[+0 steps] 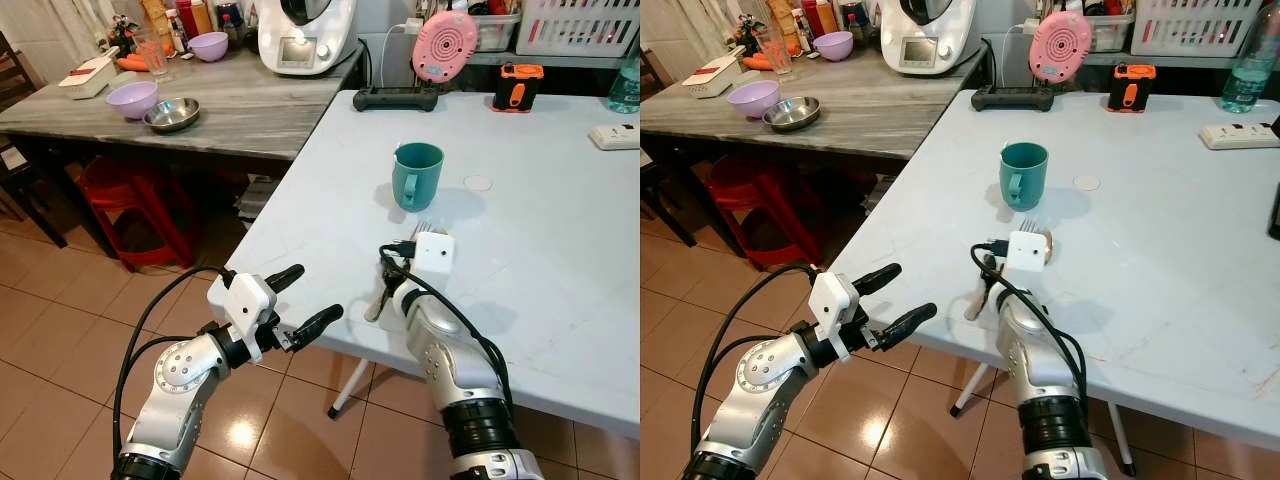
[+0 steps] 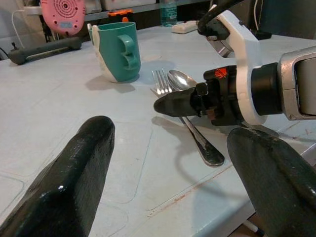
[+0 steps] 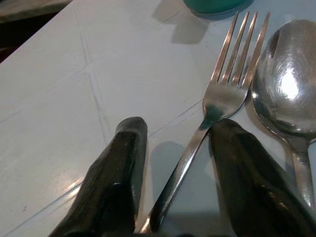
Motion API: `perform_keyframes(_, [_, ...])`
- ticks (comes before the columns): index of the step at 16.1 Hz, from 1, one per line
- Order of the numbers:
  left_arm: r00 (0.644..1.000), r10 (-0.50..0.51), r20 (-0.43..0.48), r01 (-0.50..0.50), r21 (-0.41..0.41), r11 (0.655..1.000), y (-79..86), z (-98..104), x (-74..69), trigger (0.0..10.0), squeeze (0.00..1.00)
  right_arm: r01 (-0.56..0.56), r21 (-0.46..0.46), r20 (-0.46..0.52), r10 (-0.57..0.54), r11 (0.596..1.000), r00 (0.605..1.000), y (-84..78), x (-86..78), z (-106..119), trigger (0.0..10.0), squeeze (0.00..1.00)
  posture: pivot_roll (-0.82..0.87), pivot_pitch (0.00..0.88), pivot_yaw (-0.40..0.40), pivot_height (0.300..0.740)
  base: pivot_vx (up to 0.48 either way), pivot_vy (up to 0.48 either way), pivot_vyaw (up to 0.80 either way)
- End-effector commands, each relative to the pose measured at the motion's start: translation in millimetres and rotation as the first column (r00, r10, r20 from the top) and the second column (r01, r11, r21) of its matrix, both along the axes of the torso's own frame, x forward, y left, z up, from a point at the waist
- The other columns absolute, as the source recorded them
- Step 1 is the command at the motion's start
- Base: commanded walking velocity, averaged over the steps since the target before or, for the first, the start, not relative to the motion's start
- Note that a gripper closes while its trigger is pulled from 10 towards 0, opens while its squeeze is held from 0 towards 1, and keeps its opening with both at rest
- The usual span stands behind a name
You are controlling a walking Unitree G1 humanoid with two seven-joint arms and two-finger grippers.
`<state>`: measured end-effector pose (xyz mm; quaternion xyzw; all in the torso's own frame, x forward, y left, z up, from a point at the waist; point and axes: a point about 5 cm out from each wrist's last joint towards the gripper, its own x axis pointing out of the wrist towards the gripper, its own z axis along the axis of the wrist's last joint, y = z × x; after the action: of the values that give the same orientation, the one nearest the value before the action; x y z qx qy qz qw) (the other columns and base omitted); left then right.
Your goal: Setting the table
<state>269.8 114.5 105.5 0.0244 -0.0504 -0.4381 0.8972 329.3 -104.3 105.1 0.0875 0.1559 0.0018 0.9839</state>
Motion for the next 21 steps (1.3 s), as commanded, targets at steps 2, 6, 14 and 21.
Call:
perform_keyframes(2, [1.0,-0.008,0.008,0.008,0.013,1.0,2.2,1,0.9,10.0,0.0,-0.012,-0.01,-0.04,0.011,1.0,0.999,7.0,1.4,-2,10.0,1.0,-0.07,0.043,0.128,0.74,0.0,0.0,0.0])
perform_keyframes(6, [1.0,-0.014,0.005,0.014,0.014,1.0,1.5,0,0.0,10.0,0.0,-0.008,-0.046,-0.125,0.003,0.999,0.992,0.0,9.8,-12,0.0,0.0,-0.07,0.046,0.125,0.74,0.0,0.0,0.0])
perform_keyframes(14, [1.0,-0.02,0.004,0.02,0.01,1.0,-1.0,0,-0.1,10.0,0.0,-0.059,-0.124,-0.184,0.036,0.99,0.982,-22.6,15.5,-25,0.0,0.0,-0.07,0.045,0.128,0.74,0.0,0.0,0.0])
perform_keyframes(21, [1.0,-0.02,0.004,0.02,0.01,1.0,-1.3,0,-0.1,10.0,0.0,-0.118,-0.109,-0.157,0.1,0.987,0.983,-13.4,17.1,-25,0.0,0.0,-0.06,0.043,0.127,0.74,0.0,0.0,0.0])
